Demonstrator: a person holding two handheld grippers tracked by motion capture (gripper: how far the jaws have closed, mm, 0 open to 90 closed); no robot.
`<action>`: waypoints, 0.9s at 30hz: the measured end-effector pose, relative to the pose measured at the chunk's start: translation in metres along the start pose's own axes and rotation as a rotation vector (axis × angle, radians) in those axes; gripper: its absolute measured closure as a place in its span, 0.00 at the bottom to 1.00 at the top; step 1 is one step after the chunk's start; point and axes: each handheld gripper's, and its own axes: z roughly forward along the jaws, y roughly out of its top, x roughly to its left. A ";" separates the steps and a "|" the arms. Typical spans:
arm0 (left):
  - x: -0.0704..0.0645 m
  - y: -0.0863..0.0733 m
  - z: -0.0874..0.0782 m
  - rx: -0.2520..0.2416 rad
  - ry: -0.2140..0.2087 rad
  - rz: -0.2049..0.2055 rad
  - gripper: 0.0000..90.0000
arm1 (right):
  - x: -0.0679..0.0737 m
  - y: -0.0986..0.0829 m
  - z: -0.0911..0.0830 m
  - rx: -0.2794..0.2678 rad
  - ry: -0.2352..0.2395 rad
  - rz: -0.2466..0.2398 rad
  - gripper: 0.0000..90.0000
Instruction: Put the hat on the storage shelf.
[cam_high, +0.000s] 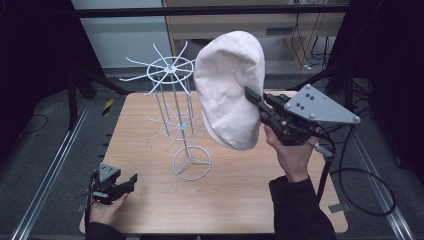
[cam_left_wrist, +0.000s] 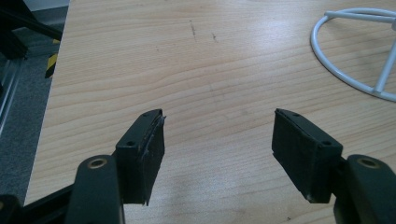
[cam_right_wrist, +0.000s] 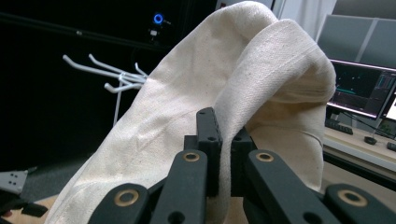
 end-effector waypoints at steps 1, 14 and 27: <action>0.000 0.000 0.000 0.000 0.000 0.000 0.38 | 0.000 0.000 0.000 0.000 0.000 0.000 0.98; -0.001 0.000 0.000 0.005 0.001 0.001 0.38 | 0.015 -0.033 0.017 0.078 0.063 0.021 0.98; -0.002 0.000 0.001 0.007 0.002 0.002 0.38 | 0.015 -0.055 0.022 0.133 0.114 0.086 0.95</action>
